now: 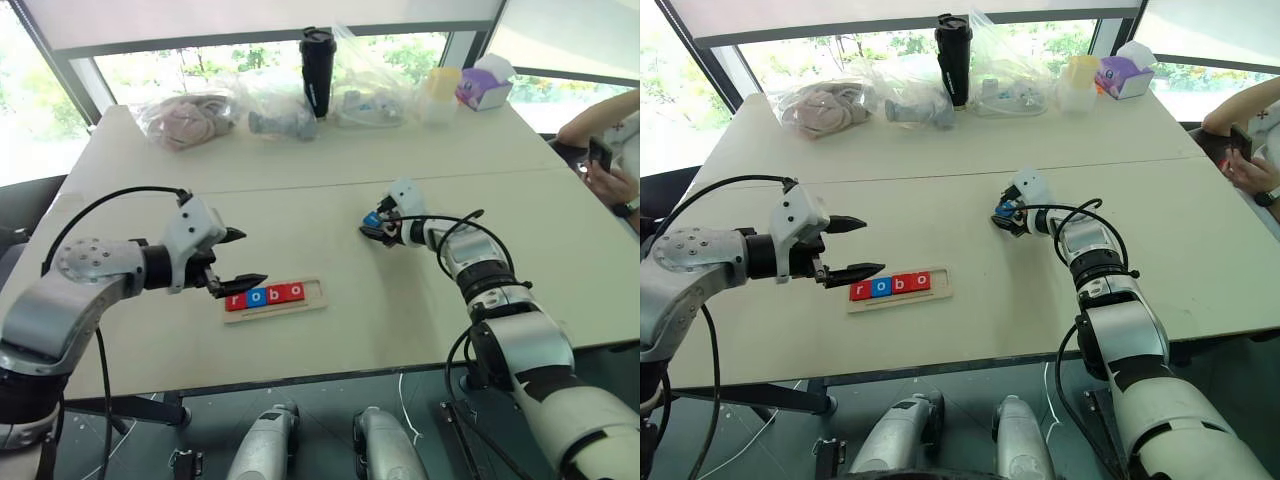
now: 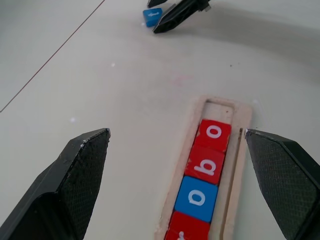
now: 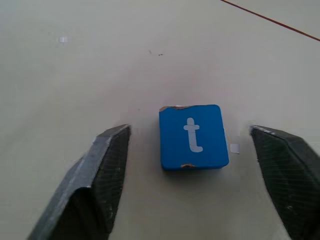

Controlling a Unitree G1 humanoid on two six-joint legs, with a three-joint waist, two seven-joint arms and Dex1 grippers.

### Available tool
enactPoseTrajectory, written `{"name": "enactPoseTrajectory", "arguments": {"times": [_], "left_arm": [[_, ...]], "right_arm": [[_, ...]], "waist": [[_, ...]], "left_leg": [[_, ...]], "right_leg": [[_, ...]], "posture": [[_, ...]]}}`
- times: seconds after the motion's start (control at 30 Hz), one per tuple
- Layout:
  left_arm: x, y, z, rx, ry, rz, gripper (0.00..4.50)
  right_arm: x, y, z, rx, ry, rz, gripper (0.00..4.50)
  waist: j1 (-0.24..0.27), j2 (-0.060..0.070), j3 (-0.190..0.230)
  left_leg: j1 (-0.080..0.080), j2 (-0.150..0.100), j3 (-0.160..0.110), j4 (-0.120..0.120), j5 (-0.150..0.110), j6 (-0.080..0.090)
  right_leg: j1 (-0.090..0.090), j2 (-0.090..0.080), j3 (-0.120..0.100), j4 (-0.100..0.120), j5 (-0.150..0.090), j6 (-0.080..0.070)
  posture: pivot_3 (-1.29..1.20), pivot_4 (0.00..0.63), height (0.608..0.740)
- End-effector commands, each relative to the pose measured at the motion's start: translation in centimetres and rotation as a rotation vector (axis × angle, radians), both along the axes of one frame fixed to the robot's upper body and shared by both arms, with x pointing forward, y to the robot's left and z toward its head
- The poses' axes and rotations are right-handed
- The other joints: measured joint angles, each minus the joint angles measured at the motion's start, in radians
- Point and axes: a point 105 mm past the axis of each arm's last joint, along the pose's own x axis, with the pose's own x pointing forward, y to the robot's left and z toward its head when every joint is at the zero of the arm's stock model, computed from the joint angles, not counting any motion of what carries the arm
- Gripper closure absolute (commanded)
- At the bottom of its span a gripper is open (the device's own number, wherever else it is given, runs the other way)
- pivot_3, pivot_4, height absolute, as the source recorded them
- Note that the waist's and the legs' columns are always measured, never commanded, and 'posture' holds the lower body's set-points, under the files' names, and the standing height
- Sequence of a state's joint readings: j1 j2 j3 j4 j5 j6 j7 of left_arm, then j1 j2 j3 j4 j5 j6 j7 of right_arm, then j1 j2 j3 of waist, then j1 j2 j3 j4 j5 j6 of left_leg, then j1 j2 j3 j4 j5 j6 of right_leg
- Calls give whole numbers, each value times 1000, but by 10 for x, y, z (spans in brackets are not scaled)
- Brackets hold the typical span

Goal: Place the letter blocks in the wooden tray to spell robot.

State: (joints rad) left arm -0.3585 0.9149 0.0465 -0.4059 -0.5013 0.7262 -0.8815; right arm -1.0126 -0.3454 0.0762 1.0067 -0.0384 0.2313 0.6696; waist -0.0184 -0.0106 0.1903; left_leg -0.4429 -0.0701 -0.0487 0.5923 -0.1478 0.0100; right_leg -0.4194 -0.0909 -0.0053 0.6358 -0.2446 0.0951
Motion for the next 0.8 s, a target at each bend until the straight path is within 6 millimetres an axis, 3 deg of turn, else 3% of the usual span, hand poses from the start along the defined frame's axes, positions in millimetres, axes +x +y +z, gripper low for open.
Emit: {"name": "enactPoseTrajectory", "arguments": {"times": [0.03, 0.07, 0.23, 0.33, 0.43, 0.67, 0.8], "left_arm": [[1, 2, 14, -1, -72, 1, 0], [2, 2, 16, -6, -80, 5, 0], [5, -1, 18, -22, -100, 9, 0], [3, -2, 9, -6, -81, 7, 0], [0, -9, 0, -19, -55, -17, 0], [-1, -20, -12, 31, -46, -81, 0], [1, -22, -14, 37, -45, -107, 0]], "right_arm": [[5, 2, 12, -7, -38, 0, 2876], [5, 2, 13, -2, -40, -7, 3314], [9, -5, 36, 17, -125, -67, 3307], [-2, -3, 54, 86, -153, -117, 3307], [-24, 1, 59, 185, -111, -233, 3307], [-104, 10, 31, 198, 82, -384, 3307], [-129, 12, 20, 206, 152, -416, 3307]], "waist": [[1, 0, 0], [1, 0, 0], [0, 0, 0], [2, 0, 0], [5, 0, 0], [8, 0, 0], [7, 0, 0]], "left_leg": [[0, 0, 0, 0, 0, 0], [0, 0, 0, 0, 0, 0], [0, 0, 0, 0, 0, 0], [0, 0, 0, 0, 0, 0], [-1, 0, 0, -1, 0, 0], [-1, -1, -1, 0, 0, -1], [-1, -1, 0, 1, -1, -3]], "right_leg": [[0, 0, 0, 0, 0, 0], [0, 0, 0, 0, 0, 0], [0, 0, 0, 0, 0, 0], [-1, 0, 1, 1, 0, 0], [-4, -2, 1, 5, 0, 0], [-7, -5, 1, 12, -3, -4], [-7, -5, 1, 11, -3, -5]], "posture": [[0, 150, 740], [0, 150, 740], [0, 150, 740], [0, 150, 740], [0, 150, 740], [0, 150, 740], [0, 150, 740]]}}
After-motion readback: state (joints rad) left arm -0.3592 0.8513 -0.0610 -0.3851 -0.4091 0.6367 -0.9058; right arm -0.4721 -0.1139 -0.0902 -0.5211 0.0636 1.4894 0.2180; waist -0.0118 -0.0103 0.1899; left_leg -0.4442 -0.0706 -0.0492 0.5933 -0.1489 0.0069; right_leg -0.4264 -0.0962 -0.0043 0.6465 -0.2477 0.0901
